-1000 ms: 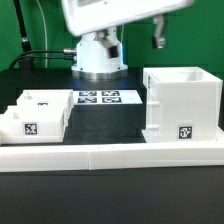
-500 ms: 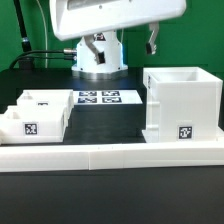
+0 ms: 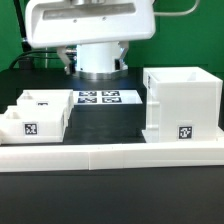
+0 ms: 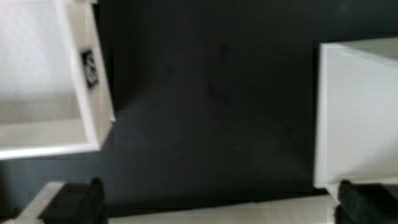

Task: Assemble drawer

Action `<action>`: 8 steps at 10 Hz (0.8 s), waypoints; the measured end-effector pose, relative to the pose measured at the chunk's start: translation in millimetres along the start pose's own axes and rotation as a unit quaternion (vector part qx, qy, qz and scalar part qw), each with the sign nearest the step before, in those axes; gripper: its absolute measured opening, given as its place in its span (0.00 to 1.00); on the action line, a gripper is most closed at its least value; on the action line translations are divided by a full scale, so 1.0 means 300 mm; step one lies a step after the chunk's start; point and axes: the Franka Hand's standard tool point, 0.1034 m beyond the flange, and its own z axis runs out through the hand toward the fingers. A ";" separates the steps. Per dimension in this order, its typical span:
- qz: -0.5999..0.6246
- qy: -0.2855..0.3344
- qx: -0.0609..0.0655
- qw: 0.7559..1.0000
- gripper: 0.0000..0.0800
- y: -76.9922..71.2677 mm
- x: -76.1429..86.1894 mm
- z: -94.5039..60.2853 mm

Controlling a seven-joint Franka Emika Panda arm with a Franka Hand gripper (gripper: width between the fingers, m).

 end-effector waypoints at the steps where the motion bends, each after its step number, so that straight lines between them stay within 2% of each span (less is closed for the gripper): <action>1: -0.002 0.000 0.000 1.000 0.81 -0.009 0.003 -0.002; 4: -0.004 0.000 0.000 1.000 0.81 -0.011 0.002 0.000; 5: -0.012 -0.001 0.000 1.000 0.81 0.001 -0.002 0.010; 8: -0.023 -0.012 -0.003 1.000 0.81 0.074 -0.027 0.088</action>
Offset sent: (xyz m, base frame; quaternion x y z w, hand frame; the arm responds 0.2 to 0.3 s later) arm 0.0000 0.0000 0.0000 0.0000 0.0000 0.0000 1.0000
